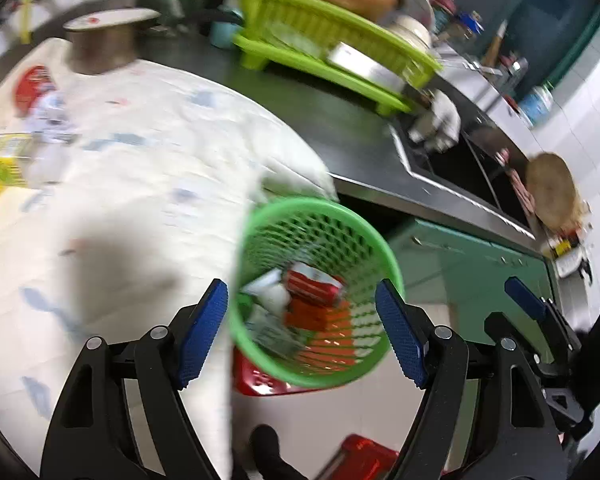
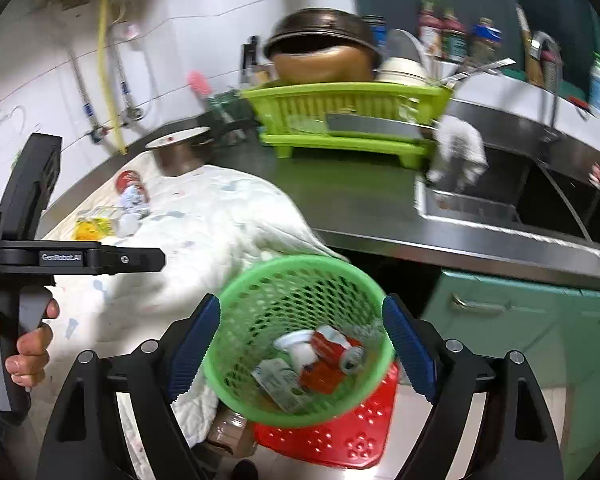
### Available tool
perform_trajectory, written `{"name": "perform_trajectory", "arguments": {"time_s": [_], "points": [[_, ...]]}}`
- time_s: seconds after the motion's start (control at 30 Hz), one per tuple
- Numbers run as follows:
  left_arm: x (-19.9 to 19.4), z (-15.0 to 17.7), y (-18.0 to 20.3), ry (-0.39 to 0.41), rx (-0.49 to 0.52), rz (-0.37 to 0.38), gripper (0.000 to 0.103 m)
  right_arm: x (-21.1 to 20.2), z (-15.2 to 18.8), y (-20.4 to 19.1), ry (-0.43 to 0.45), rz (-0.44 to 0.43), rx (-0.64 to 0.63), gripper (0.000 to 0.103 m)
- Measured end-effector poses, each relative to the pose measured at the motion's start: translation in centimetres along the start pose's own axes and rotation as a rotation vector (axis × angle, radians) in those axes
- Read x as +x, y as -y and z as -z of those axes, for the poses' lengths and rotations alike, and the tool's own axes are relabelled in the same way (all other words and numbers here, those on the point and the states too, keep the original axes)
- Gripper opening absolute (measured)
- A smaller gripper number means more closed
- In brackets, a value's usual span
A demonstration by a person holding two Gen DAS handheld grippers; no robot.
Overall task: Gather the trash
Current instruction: 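Move both grippers back over the mat toward the remaining trash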
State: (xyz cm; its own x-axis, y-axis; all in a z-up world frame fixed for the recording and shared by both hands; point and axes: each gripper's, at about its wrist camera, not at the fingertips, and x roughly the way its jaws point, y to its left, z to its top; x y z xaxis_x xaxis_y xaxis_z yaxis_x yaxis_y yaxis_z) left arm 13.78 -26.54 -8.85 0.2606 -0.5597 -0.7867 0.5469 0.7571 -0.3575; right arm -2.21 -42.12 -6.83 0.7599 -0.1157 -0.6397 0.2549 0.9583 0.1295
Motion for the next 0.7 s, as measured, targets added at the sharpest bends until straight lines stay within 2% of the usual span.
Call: {"name": "perform_trajectory", "arguments": {"time_s": [0.37, 0.7], "points": [[-7.0, 0.9, -10.2, 0.12, -0.12, -0.176, 0.075, 4.6, -2.9, -8.4, -0.036, -0.16, -0.138, 0.081], [-11.7, 2.7, -19.6, 0.18, -0.273, -0.295, 0.075, 10.2, -5.7, -17.1, -0.093, -0.302, -0.279, 0.081]]}}
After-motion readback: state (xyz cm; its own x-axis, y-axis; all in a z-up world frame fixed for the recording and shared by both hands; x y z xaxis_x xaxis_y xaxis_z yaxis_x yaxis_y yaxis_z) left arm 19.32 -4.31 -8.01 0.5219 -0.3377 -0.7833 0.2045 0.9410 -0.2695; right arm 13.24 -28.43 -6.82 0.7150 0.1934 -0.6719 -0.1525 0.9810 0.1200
